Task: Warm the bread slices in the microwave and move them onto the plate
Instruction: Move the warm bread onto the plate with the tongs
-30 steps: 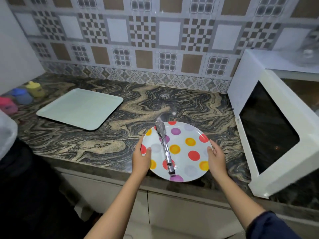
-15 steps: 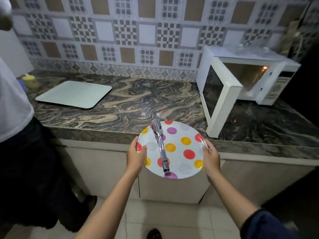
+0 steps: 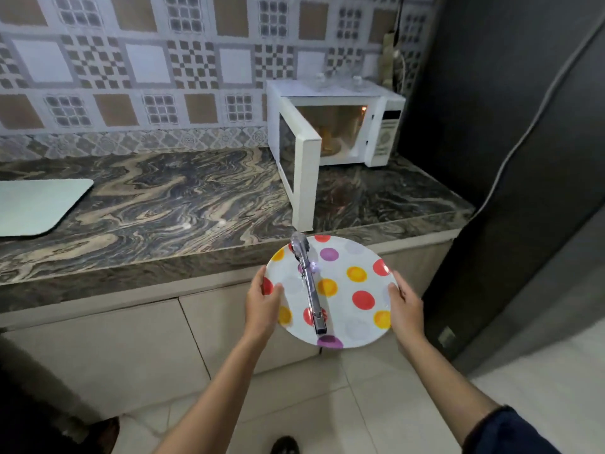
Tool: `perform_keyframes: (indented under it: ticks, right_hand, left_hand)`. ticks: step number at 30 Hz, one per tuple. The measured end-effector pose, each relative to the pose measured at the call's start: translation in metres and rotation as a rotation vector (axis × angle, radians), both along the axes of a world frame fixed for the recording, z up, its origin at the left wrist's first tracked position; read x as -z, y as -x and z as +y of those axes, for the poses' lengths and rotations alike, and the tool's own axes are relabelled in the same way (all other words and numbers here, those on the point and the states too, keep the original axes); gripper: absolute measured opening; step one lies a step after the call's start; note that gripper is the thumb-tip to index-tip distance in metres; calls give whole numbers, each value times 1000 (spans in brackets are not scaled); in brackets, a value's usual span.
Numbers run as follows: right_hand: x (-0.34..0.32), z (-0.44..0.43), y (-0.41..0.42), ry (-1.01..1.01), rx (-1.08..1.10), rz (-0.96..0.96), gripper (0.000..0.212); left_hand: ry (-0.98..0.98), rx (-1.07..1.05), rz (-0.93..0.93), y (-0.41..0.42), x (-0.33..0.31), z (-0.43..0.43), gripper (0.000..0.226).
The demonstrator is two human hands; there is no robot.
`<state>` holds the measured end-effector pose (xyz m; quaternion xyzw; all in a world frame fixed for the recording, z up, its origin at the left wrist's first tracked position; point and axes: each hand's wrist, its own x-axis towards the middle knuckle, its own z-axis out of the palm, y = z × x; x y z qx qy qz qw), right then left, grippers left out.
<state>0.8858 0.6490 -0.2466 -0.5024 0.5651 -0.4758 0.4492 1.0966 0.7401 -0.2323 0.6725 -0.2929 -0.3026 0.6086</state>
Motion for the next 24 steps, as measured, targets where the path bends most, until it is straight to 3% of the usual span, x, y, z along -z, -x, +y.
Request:
perform_keyframes:
  ticks: [11,20,24]
  right_hand:
    - [-13,-54,81,-29,235,-28,34]
    - [-24,-160,70,-25,342,-39,36]
    - [-30,-211,53,-11,306,-47,35]
  left_hand:
    - [-32,235,63,64,1,-115,49]
    - [-46,314,59,57,-1,-246,38]
    - [-57,291,53,39,0,-298,43]
